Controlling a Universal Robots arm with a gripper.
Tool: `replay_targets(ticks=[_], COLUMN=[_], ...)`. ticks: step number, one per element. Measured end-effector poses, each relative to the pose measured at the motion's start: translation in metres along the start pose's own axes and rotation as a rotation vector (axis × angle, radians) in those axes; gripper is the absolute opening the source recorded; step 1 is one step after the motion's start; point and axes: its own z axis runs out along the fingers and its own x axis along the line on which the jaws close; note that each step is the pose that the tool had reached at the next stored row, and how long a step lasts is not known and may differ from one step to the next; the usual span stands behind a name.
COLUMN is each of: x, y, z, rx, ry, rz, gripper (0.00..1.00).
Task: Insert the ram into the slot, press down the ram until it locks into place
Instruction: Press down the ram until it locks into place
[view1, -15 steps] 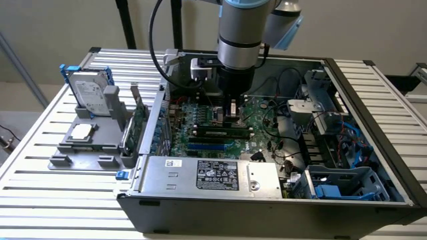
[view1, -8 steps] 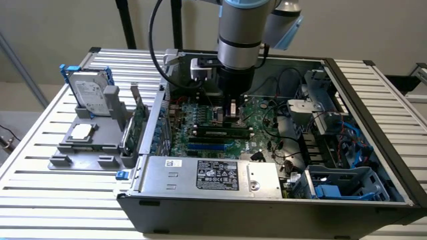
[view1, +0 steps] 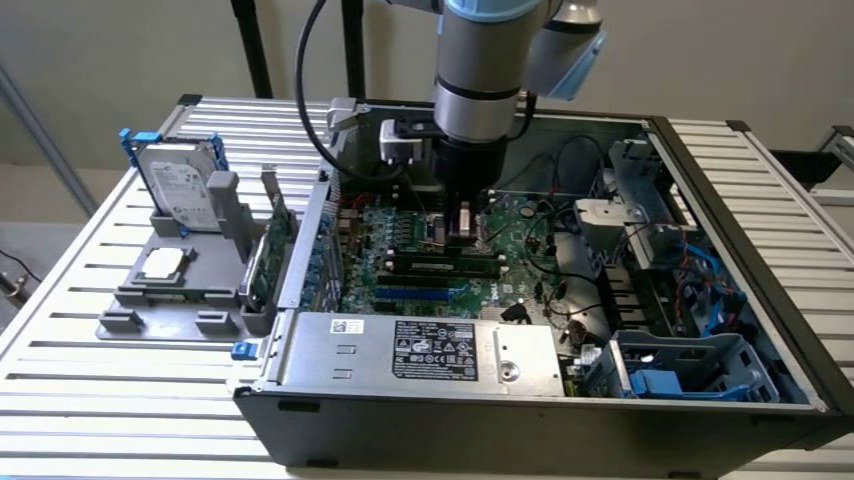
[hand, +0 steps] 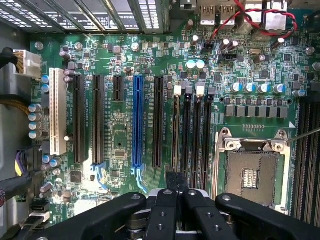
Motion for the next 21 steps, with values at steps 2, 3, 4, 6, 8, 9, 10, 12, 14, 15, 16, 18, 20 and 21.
replay_targets(ticks=[2,3,4,6,8,9,10,12,14,15,16,18,20,21], x=[0.000,0.000,0.000,-0.001,-0.001,-0.001,-0.001,-0.001,-0.001,-0.001,-0.001,0.000,0.000,0.000], y=[0.0002,0.0003,0.0003,0.0004,0.0005,0.0005,0.0006,0.0007,0.0008,0.0009,0.0009,0.0010,0.0011,0.0011], z=[0.0020,0.0029,0.0038,0.0057,0.0076,0.0085,0.0095,0.0112,0.0107,0.0081,0.0036,-0.0058,-0.0118,-0.0123], rx=[0.0000,0.0000,0.0000,0.0000,-0.0003,-0.0005,-0.0006,-0.0002,-0.0004,-0.0007,-0.0012,-0.0029,-0.0031,-0.0031], ry=[0.0000,0.0000,0.0000,0.0000,0.0008,0.0013,0.0009,0.0009,0.0005,-0.0018,-0.0011,0.0000,0.0000,0.0001], rz=[0.000,0.000,0.000,0.000,0.000,0.000,0.000,0.000,0.000,0.000,0.000,0.000,0.000,0.000], gripper=[0.11,0.11,0.11,0.11,0.11,0.11,0.11,0.11,0.11,0.11,0.11,0.11,0.11,0.11])
